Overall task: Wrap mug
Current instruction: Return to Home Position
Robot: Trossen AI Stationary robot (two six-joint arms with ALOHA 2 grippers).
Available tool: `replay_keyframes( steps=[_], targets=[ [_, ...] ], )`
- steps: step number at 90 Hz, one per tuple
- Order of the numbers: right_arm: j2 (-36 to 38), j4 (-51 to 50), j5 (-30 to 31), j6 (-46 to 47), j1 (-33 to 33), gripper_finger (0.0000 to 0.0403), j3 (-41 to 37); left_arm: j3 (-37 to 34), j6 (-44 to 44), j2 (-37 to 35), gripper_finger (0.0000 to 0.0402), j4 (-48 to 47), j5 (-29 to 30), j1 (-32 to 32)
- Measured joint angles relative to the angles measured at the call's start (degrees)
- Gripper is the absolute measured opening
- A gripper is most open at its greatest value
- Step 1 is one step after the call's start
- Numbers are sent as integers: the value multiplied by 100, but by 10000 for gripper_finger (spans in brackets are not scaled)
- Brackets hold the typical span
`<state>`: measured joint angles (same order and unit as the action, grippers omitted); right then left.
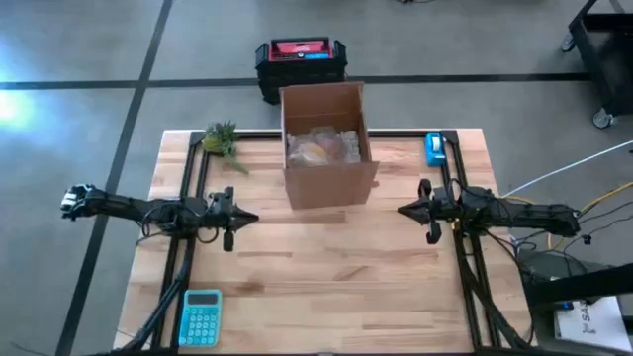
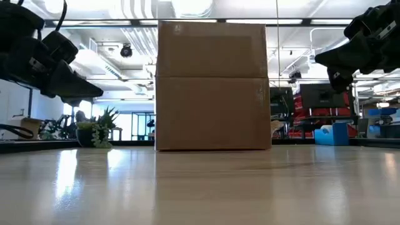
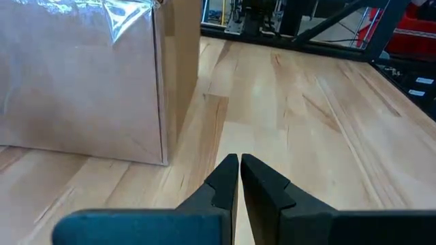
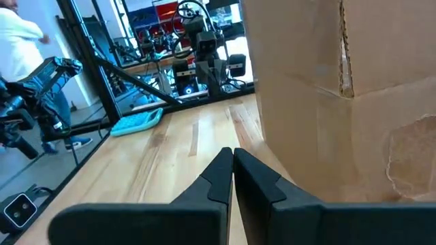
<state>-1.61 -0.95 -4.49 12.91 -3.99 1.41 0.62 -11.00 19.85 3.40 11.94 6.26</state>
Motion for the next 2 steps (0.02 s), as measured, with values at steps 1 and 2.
replay_keyframes(
  steps=[1,2],
  targets=[
    [0,0,0,0,0,0,0,0,0,1,7,0,0,0],
    [0,0,0,0,0,0,0,0,0,1,7,0,0,0]
  ],
)
